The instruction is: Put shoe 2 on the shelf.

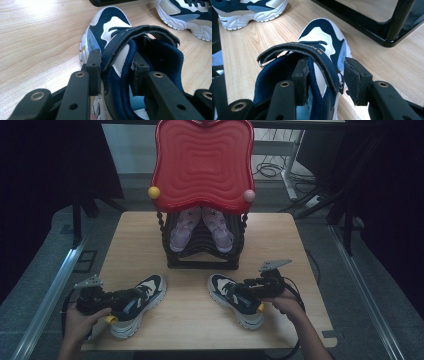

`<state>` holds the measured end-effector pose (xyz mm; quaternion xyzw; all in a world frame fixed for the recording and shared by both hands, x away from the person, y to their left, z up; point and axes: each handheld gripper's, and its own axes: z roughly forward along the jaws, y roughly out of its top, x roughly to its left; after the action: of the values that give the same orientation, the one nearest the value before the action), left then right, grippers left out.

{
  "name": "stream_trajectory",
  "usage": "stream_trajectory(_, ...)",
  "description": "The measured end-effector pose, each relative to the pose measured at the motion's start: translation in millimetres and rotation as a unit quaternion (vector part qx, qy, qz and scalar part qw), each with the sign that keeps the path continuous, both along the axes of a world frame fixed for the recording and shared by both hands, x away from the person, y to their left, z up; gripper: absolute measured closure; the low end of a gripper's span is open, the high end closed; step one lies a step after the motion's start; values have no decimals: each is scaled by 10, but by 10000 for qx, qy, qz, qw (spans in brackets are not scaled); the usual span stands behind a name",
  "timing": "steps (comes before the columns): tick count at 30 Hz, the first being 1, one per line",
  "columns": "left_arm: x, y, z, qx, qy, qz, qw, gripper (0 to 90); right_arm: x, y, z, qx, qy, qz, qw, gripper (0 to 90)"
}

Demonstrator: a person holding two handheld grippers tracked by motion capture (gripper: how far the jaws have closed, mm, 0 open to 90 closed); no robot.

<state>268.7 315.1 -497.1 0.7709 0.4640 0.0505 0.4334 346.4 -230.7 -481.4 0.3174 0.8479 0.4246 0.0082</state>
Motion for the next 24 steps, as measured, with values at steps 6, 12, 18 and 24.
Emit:
stream_trajectory(6, 10, -7, 3, 15, 3, 14, 10000, 670, 0, 11, -1, -8, 143, -33, 9999, 651)
stream_trajectory(12, -5, -16, 7, 38, -10, 86, 10000, 681, -14, 25, 17, -64, 134, -157, 9998, 711)
stream_trajectory(18, -5, -40, 25, 85, 13, 204, 9998, 696, -67, -8, 11, 36, 25, -345, 9994, 715)
stream_trajectory(24, -28, -46, 58, -66, -78, 239, 9997, 697, -173, -117, 3, 394, -89, -574, 9975, 714)
